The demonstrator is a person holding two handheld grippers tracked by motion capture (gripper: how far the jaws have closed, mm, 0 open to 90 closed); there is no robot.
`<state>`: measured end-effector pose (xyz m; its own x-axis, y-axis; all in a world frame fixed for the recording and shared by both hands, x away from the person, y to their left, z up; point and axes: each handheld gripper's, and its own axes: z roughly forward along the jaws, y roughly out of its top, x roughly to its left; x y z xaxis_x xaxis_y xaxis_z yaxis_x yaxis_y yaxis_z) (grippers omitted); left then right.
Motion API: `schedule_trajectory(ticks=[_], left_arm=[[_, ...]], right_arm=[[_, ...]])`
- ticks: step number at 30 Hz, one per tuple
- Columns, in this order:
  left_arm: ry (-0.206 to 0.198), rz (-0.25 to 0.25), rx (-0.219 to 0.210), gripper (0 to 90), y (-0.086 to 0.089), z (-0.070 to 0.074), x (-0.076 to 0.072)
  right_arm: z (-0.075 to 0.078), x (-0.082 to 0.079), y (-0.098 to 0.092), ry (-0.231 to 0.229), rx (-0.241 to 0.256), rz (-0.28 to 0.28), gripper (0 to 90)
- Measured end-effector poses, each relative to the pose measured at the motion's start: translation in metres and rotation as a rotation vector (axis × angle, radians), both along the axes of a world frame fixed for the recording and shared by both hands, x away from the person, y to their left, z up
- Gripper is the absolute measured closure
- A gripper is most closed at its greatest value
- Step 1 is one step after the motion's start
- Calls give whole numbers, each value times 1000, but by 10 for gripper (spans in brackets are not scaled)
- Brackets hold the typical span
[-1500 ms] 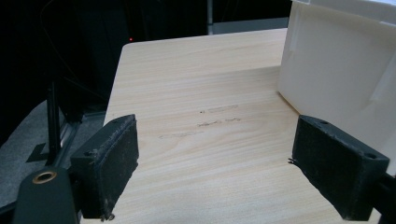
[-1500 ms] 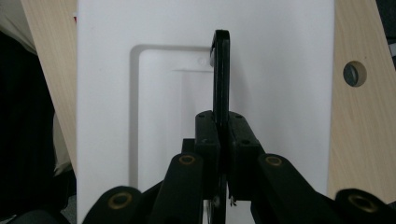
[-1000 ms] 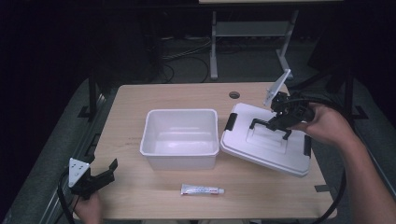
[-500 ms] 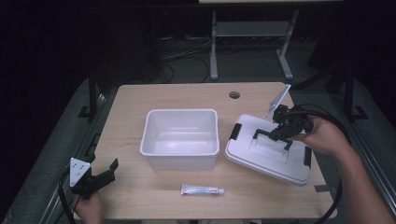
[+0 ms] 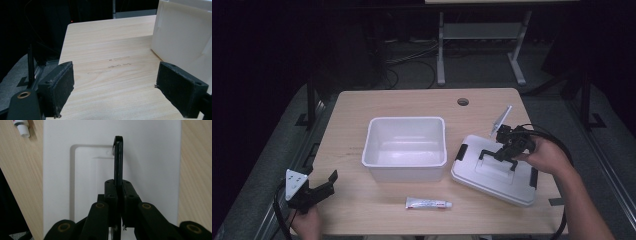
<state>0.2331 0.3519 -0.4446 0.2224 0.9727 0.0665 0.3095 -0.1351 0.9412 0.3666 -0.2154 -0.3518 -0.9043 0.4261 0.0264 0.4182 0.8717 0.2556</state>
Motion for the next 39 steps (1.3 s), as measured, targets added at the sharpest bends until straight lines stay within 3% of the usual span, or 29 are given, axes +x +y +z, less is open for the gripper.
schedule_trajectory(ticks=[20,28,39], left_arm=[[-1,5,-1,138,1,0,-1],[-1,3,0,138,0,0,-1],[-1,2,-2,138,0,0,0]], right_arm=[[-37,9,-2,52,12,-32,839],[-38,10,-8,61,36,-58,828],[-31,7,-15,43,61,-83,682]])
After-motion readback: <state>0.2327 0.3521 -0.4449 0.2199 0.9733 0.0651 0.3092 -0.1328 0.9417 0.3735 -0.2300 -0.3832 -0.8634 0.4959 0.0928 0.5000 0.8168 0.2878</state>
